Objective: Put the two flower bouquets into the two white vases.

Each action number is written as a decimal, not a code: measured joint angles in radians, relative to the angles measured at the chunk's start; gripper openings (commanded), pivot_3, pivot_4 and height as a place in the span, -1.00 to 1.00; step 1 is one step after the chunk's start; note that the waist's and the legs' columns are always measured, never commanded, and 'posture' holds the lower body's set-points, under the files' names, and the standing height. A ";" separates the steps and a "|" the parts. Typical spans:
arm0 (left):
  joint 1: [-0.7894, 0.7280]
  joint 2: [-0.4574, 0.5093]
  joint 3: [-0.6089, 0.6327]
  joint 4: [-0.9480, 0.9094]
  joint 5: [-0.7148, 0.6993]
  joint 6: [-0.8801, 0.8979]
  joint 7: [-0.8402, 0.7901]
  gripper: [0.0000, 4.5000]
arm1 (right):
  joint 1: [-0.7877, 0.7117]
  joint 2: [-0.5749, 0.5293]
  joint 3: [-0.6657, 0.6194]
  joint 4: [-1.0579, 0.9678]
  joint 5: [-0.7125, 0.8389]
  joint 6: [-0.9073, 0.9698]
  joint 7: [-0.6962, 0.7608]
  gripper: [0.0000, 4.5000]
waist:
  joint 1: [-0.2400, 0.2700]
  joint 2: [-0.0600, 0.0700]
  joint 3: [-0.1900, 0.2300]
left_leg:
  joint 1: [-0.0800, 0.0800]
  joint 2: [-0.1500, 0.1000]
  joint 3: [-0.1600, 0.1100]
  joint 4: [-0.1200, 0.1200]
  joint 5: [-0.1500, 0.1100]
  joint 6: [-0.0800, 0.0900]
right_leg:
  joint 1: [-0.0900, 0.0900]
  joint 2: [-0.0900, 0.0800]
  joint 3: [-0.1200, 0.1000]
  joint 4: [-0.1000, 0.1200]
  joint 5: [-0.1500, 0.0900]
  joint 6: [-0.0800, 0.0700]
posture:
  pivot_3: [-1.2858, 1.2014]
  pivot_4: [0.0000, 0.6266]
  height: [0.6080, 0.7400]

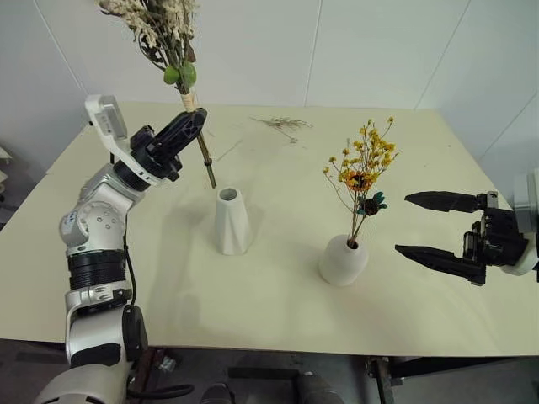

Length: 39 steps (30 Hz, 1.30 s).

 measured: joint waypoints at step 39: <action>0.117 -0.011 -0.112 -0.056 0.081 -0.143 -0.065 0.54 | -0.008 0.027 0.028 -0.053 0.014 0.039 -0.099 1.00 | 0.001 0.000 0.000 | 0.000 0.000 0.000 -0.001 0.000 0.000 | 0.000 0.000 0.000 -0.002 0.000 0.000 | 0.03 -0.52 1.00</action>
